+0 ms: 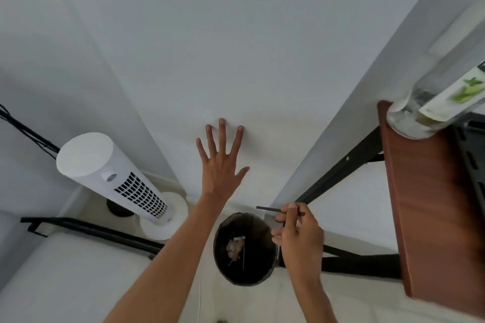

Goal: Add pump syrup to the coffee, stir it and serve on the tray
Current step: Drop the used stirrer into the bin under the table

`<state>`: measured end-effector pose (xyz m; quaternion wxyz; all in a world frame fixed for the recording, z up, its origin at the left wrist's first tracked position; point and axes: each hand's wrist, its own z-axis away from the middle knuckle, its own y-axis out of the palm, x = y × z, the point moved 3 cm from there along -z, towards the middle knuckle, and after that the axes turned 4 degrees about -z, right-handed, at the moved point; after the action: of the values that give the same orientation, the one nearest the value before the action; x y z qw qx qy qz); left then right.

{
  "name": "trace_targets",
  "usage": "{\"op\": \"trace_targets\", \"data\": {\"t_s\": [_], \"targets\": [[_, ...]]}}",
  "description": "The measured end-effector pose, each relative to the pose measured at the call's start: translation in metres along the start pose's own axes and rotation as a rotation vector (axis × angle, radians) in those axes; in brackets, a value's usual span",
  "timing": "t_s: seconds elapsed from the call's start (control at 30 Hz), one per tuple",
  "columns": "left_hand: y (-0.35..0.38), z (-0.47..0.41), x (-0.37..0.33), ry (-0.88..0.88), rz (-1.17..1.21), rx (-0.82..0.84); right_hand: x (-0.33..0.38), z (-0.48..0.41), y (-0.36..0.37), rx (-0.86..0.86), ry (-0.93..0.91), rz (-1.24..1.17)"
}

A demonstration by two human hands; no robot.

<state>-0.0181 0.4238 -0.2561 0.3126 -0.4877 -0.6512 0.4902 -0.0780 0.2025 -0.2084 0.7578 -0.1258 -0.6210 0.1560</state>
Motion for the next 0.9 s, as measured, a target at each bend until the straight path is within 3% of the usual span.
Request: {"op": "trace_targets", "data": {"t_s": [0.17,0.47,0.67,0.9], "targets": [[0.058,0.008,0.01,0.006,0.06,-0.071,-0.097,-0.027,0.039,0.02,0.103,0.091],[0.1,-0.009,0.031,0.111,0.088,-0.303,-0.274,-0.072,0.104,0.088,0.199,0.272],[0.141,0.009,0.039,0.109,0.022,-0.255,-0.367,-0.076,0.145,0.187,0.258,0.394],[0.176,0.022,0.04,0.062,0.079,-0.256,-0.409,-0.09,0.166,0.211,0.245,0.58]]}}
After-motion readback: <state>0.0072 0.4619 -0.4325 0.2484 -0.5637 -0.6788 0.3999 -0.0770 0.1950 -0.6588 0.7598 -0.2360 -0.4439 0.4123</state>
